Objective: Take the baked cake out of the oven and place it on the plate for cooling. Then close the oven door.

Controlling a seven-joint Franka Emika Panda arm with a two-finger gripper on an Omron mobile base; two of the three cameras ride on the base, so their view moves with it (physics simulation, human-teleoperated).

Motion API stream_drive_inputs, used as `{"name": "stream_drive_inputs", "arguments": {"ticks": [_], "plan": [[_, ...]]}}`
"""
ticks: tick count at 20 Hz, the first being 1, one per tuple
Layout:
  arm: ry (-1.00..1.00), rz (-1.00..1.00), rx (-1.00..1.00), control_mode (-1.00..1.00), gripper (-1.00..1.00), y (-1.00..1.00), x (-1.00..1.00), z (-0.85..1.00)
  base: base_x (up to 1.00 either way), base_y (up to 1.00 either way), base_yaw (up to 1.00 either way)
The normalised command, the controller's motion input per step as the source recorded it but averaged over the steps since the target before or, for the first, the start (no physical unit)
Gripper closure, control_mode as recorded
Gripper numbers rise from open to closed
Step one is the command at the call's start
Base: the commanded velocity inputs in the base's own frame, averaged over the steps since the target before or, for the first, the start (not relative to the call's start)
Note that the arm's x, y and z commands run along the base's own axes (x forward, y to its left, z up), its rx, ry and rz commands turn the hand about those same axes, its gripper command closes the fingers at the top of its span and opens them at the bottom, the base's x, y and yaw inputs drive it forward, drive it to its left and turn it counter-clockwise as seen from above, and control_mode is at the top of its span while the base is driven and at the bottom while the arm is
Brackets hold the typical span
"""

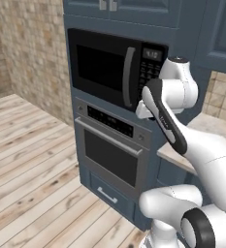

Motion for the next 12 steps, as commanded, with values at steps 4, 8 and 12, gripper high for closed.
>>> {"name": "stream_drive_inputs", "arguments": {"ticks": [4, 8, 12], "plan": [[0.0, 0.0, 0.0, 1.0, -1.0, 0.0, 0.0, 0.0, 0.0, -0.21, 0.05], [0.0, 0.0, 0.0, 1.0, -1.0, 0.0, 0.0, 0.0, 0.0, 0.0, 0.0], [0.01, 0.0, -0.22, -1.0, -1.0, 0.19, 0.2, -0.68, 0.0, 0.0, 0.0]]}}
